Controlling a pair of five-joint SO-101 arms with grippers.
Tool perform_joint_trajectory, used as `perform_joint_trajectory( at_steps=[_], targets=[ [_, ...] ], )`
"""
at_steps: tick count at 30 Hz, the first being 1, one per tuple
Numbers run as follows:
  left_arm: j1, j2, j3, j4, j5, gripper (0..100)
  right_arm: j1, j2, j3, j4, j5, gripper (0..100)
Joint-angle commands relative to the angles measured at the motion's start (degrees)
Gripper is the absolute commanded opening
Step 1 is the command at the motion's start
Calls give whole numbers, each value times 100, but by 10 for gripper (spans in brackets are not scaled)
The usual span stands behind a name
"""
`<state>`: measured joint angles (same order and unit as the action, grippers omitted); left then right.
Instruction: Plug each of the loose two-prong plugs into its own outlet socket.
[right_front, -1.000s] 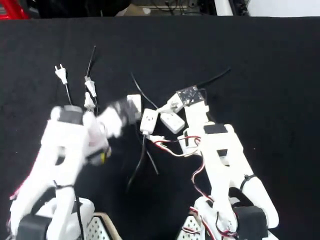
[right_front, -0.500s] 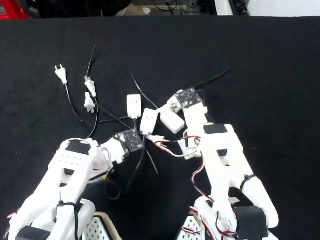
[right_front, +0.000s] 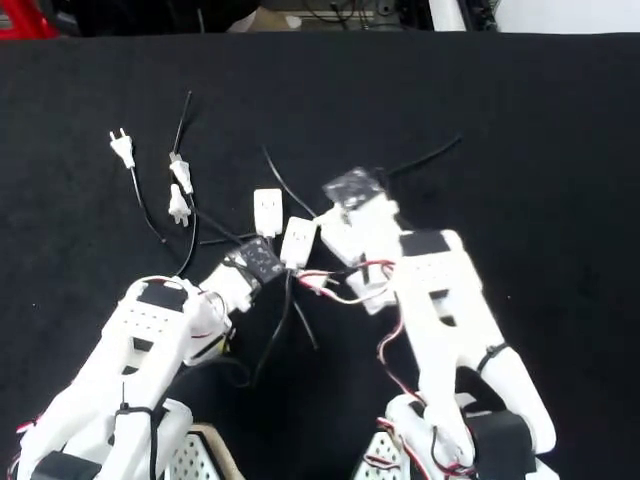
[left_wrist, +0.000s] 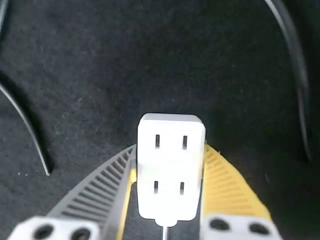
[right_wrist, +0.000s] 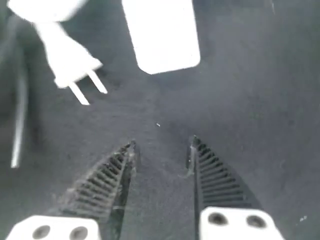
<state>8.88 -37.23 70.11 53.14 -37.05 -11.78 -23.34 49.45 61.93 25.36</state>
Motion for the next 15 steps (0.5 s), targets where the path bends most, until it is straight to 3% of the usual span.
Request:
perform_joint_trajectory(
  at_steps=[1, 8, 15],
  targets=[
    [-66, -422, -233, -105, 281, 172, -536, -22, -778, 448, 580, 170],
    [31, -1908, -48, 536, 308, 312, -1037, 4, -1341, 791, 1240, 170],
    [-40, -3473, 910, 554, 273, 322, -1275, 13, -1279, 633, 1284, 170]
  ],
)
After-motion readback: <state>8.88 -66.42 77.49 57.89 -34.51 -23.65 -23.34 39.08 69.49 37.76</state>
